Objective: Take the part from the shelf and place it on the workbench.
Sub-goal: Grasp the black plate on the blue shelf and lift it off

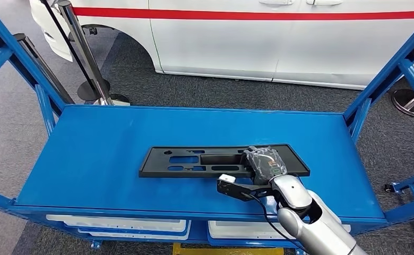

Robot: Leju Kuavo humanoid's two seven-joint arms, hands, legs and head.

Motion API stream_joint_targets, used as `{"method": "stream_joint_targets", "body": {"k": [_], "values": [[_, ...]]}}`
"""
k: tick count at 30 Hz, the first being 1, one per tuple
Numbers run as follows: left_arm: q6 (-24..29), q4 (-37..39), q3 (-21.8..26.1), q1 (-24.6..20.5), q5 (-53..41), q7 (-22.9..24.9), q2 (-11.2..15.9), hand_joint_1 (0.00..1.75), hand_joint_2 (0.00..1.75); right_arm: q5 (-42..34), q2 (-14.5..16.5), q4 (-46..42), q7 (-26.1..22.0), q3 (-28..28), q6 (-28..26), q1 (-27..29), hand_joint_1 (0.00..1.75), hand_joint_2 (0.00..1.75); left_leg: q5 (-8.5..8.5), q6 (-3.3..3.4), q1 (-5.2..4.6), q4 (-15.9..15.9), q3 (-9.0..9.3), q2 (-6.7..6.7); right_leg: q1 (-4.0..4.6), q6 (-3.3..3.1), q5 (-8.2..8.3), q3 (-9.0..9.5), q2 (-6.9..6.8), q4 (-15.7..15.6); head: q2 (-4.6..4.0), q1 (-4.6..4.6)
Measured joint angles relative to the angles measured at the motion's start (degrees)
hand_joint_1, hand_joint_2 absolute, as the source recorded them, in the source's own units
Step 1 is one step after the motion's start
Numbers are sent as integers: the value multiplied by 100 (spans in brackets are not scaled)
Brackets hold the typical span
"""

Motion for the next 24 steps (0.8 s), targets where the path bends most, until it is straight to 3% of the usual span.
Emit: {"method": "stream_joint_targets", "body": {"k": [19,23,24], "values": [[-21,3,85,-48,-144,-60,0,0,0,-1,99,100,-60,-37,-40,-14,175,175,0,0,1,0,11,1,1,0,0,6,2,3,0,0],[-125,14,111,-62,5,-87,0,0,175,-1,111,108,-60,-45,-45,-16,175,175,0,0,1,0,12,1,1,0,1,8,3,3,0,0],[-166,19,127,-67,80,-97,0,0,175,-1,113,109,-63,-51,-48,-16,175,175,0,0,1,0,12,1,1,0,1,8,3,3,0,0]]}}
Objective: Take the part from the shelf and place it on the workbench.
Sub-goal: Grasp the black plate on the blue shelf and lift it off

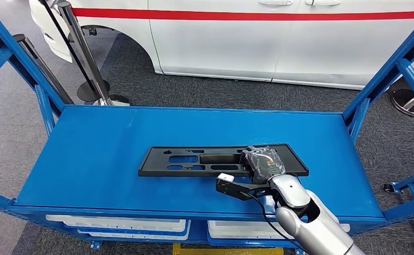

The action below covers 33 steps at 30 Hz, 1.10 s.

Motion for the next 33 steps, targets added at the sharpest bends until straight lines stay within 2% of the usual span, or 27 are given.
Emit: {"method": "stream_joint_targets", "body": {"k": [8,15,21,24,27,28,29,31,32,33], "values": [[-166,37,46,-10,190,48,0,0,175,-21,15,8,-47,-20,-10,0,175,175,0,0,0,0,1,1,0,0,0,0,1,0,0,0],[51,68,63,-17,347,11,0,0,175,-220,16,-101,-179,-114,-247,36,175,175,1,0,0,0,-1,0,0,0,0,-1,0,1,0,0],[396,89,-52,58,742,47,-4,0,175,446,14,-919,-185,-334,-1011,259,175,175,-7,9,-19,25,-27,-2,-20,9,5,-19,0,-7,0,0],[526,87,-209,126,920,106,-4,0,175,712,14,-1408,-197,-473,-1169,317,175,175,-18,28,-36,36,-35,-2,-40,19,5,-22,0,-11,0,0],[586,84,-352,176,991,148,-5,0,175,929,-5,-1801,-232,-560,-1247,375,175,175,38,77,-20,-17,-21,11,-45,62,3,-19,3,-6,0,-1],[596,83,-394,186,996,156,-7,0,175,982,-21,-1916,-249,-580,-1284,397,175,175,75,104,-2,-62,-10,23,-42,79,-70,-43,1,57,0,2],[603,82,-431,191,996,163,-8,0,175,1032,-40,-2022,-267,-599,-1330,414,175,175,110,130,18,-108,-4,37,-42,92,-215,-107,0,221,0,3],[614,82,-482,195,984,174,-9,0,175,1115,-66,-2180,-294,-622,-1431,455,175,175,144,157,30,-139,-19,59,-64,120,-632,-358,-6,848,0,6],[620,82,-494,195,973,176,-9,0,175,1144,-75,-2232,-302,-627,-1469,486,175,175,150,159,32,-131,-38,66,-83,138,-791,-491,-6,1194,0,5],[625,82,-499,195,958,179,-10,0,175,1163,-84,-2268,-305,-628,-1490,522,175,175,154,152,35,-117,-57,70,-103,157,-851,-567,-7,1417,0,5]]}}
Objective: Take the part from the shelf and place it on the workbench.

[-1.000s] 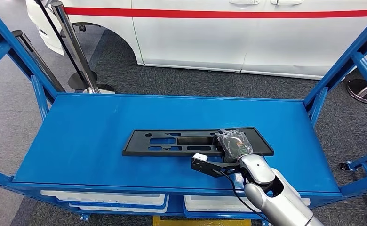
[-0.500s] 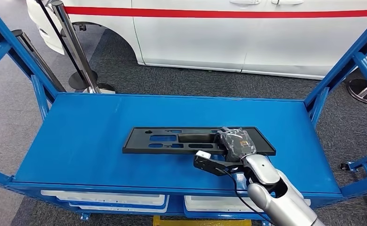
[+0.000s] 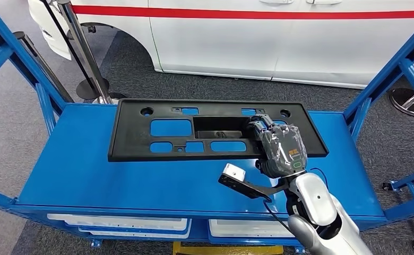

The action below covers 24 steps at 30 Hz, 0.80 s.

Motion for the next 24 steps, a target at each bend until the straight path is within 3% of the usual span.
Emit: {"method": "stream_joint_targets", "body": {"k": [1,2,5,6,9,10,12,14,15,16,18,20,21,22,24], "values": [[4,0,-3,0,-15,1,-1,0,175,9,-9,-27,-1,-1,-9,33,175,175,4,-9,7,19,-21,2,-23,19,57,15,-2,28,0,0],[7,0,-6,-1,-34,2,-2,0,175,12,-21,-54,-1,-3,-16,55,175,175,8,-26,20,46,-45,2,-49,38,214,142,-7,-172,0,-1],[7,0,-16,-7,-82,1,-4,0,175,1,-44,-138,-5,-24,-52,78,175,175,20,-132,47,137,-123,-10,-69,62,628,692,-1,-1178,0,-1],[7,0,-17,-8,-91,0,-4,0,175,-5,-48,-161,-7,-33,-62,84,175,175,36,-179,45,153,-140,-17,-52,41,652,751,13,-1319,0,-1],[6,0,-18,-1,-103,-3,-4,0,175,-17,-59,-206,-11,-49,-69,102,175,175,94,-319,48,157,-182,-35,-14,-98,711,669,25,-1335,0,-2],[4,0,-18,3,-109,-3,-4,0,175,-25,-61,-215,-14,-51,-72,105,175,175,20,-351,56,209,-221,-37,-15,-162,751,629,16,-1339,0,-3],[-14,-1,-19,8,-126,-4,-3,0,175,-51,-66,-232,-20,-53,-80,111,175,175,-387,-382,69,602,-373,-36,-17,-287,850,523,-5,-1353,0,-4],[-49,-5,-20,10,-140,-4,-3,0,175,-95,-67,-240,-31,-54,-84,125,175,175,-892,-393,62,1335,-580,-36,23,-346,947,388,-15,-1344,0,-5],[-64,-8,-22,12,-141,-3,-3,0,175,-116,-68,-241,-36,-55,-85,134,175,175,-1014,-389,56,1623,-623,-36,47,-358,995,318,-20,-1336,0,-5],[-74,-12,-27,15,-143,-2,-3,0,175,-132,-68,-241,-38,-55,-85,143,175,175,-1018,-374,46,1745,-583,-37,72,-365,1040,248,-24,-1325,0,-5],[-85,-27,-38,21,-145,2,-3,0,175,-151,-68,-243,-38,-55,-85,153,175,175,-764,-295,12,1356,-200,-39,118,-370,1119,127,-26,-1299,0,-5],[-101,-60,-47,22,-146,7,3,0,175,-175,-71,-256,-36,-58,-82,152,175,175,-605,-173,-44,531,366,-36,145,-352,1198,42,-26,-1277,0,-3],[-113,-77,-53,24,-146,11,7,0,175,-197,-73,-263,-36,-60,-79,152,175,175,-585,-136,-71,224,553,-34,147,-328,1240,21,-30,-1279,0,-3],[-123,-90,-62,27,-146,16,10,0,175,-222,-74,-269,-36,-62,-73,151,175,175,-592,-111,-95,37,650,-32,135,-294,1287,10,-34,-1289,0,-4],[-140,-103,-81,41,-147,27,9,0,175,-264,-81,-272,-37,-66,-61,152,175,175,-497,-90,-106,-70,639,-30,119,-216,1383,4,-39,-1338,0,-5]]}}
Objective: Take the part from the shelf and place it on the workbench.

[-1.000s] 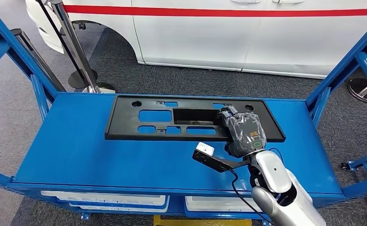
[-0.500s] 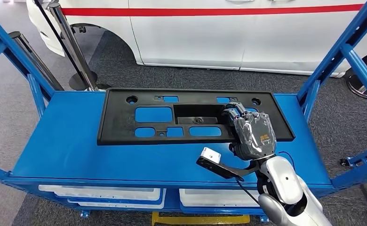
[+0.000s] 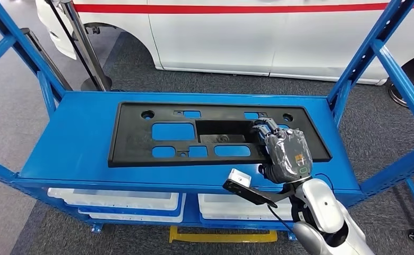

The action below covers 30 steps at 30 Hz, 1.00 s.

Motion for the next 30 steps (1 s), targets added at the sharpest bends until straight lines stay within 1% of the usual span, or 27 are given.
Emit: {"method": "stream_joint_targets", "body": {"k": [1,2,3,5,6,7,8,9,10,11,12,13,14,16,17,18,19,20,21,22,23,24,25,26,28,29,30], "values": [[-4,-5,-9,5,-1,2,-2,0,175,-13,-8,-1,0,-3,4,2,175,175,74,22,10,-49,-20,13,-7,36,-22,-18,6,4,0,1],[-7,-14,-17,10,-1,4,-4,0,175,-24,-16,-1,0,-7,5,2,175,175,160,55,28,-94,-59,29,-10,69,-156,-57,12,87,0,3],[-9,-21,-27,13,-1,7,-7,0,175,-36,-27,-1,0,-12,8,3,175,175,248,81,46,-131,-115,45,-18,102,-392,-122,16,281,0,4],[-11,-31,-44,15,-1,14,-8,0,175,-61,-38,0,-3,-16,14,11,175,175,383,113,45,-126,-280,62,-58,162,-960,-284,18,941,0,4],[-11,-32,-48,15,-1,19,-8,0,175,-75,-43,1,-4,-18,18,17,175,175,443,106,46,-110,-374,64,-78,193,-1106,-331,16,1264,0,4],[-11,-32,-50,16,-1,22,-8,0,175,-85,-47,2,-5,-18,20,22,175,175,497,94,50,-85,-469,67,-97,221,-1114,-316,16,1463,0,4],[-11,-32,-51,16,-1,25,-8,0,175,-96,-50,2,-4,-18,21,23,175,175,545,77,56,-49,-568,69,-117,245,-1003,-213,14,1485,0,4],[-12,-32,-51,16,-2,26,-9,0,175,-106,-51,2,-3,-19,21,22,175,175,587,55,65,-2,-667,69,-137,264,-838,-2,13,1299,0,4],[-12,-33,-52,15,-4,26,-10,0,175,-119,-52,1,-2,-20,21,18,175,175,620,30,73,55,-756,69,-156,277,-731,284,13,952,0,4],[-12,-34,-52,14,-7,26,-12,0,175,-134,-52,0,-2,-22,21,13,175,175,648,0,73,113,-834,64,-154,277,-723,588,13,535,0,4],[-13,-35,-52,14,-10,25,-13,0,175,-147,-52,-1,-3,-25,21,11,175,175,678,-35,70,155,-885,60,-145,252,-766,813,19,204,0,2],[-12,-36,-52,14,-13,24,-14,0,175,-158,-52,-2,-4,-28,21,6,175,175,714,-73,67,180,-914,56,-127,214,-837,935,27,-5,0,2],[-12,-37,-52,17,-14,23,-16,0,175,-162,-52,-3,-6,-31,22,3,175,175,760,-113,66,181,-932,53,-101,162,-863,960,34,-85,0,1],[-12,-37,-52,28,-16,21,-16,0,175,-162,-51,-3,-8,-33,23,-1,175,175,797,-194,78,188,-975,41,-103,42,-764,870,25,-99,0,2],[-12,-38,-52,34,-16,21,-15,0,175,-164,-51,-2,-10,-33,24,-2,175,175,683,-227,87,262,-1025,35,-111,-20,-695,808,12,-109,0,2],[-14,-38,-52,39,-16,20,-15,0,175,-166,-51,-2,-12,-32,25,-4,175,175,458,-257,94,441,-1100,28,-121,-71,-619,733,-1,-121,0,2],[-16,-39,-52,38,-16,18,-14,0,175,-171,-51,-2,-14,-32,26,-7,175,175,144,-281,103,743,-1196,26,-120,-105,-544,644,-12,-117,0,1],[-18,-39,-52,36,-16,15,-14,0,175,-179,-52,-2,-19,-32,27,-6,175,175,-153,-303,104,1117,-1290,26,-114,-124,-471,543,-11,-109,0,0],[-20,-39,-52,32,-17,12,-14,0,175,-187,-52,-1,-23,-31,30,-5,175,175,-348,-319,105,1488,-1356,26,-107,-127,-398,438,-13,-97,0,0],[-21,-39,-52,29,-17,8,-14,0,175,-194,-52,0,-28,-30,33,-2,175,175,-401,-327,105,1755,-1361,26,-99,-125,-328,333,-15,-83,0,0],[-22,-39,-52,26,-18,4,-14,0,175,-200,-52,0,-32,-28,36,1,175,175,-315,-324,105,1842,-1278,26,-94,-117,-262,231,-16,-67,0,0],[-23,-39,-52,23,-19,-2,-14,0,175,-203,-52,1,-33,-27,40,2,175,175,-155,-312,104,1736,-1100,26,-90,-106,-203,137,-16,-52,0,0],[-24,-39,-52,19,-19,-15,-13,0,175,-209,-52,1,-34,-26,44,3,175,175,-11,-289,102,1441,-824,23,-87,-92,-150,56,-15,-35,0,-1],[-25,-42,-52,14,-19,-35,-11,0,175,-219,-53,0,-36,-27,49,3,175,175,32,-256,91,1007,-464,18,-76,-71,-103,-7,-13,-14,0,-1],[-28,-46,-52,-1,-17,-86,-9,0,175,-246,-54,0,-44,-28,58,2,175,175,-107,-177,66,200,101,22,-63,-16,-22,-71,-35,21,0,1],[-32,-49,-51,-8,-16,-107,-8,0,175,-259,-55,0,-54,-28,62,1,175,175,-188,-139,49,-17,231,20,-65,23,18,-76,-52,23,0,2],[-35,-48,-50,-14,-15,-119,-8,0,175,-271,-56,1,-65,-28,67,0,175,175,-198,-97,42,-98,240,14,-73,66,61,-73,-73,10,0,2]]}}
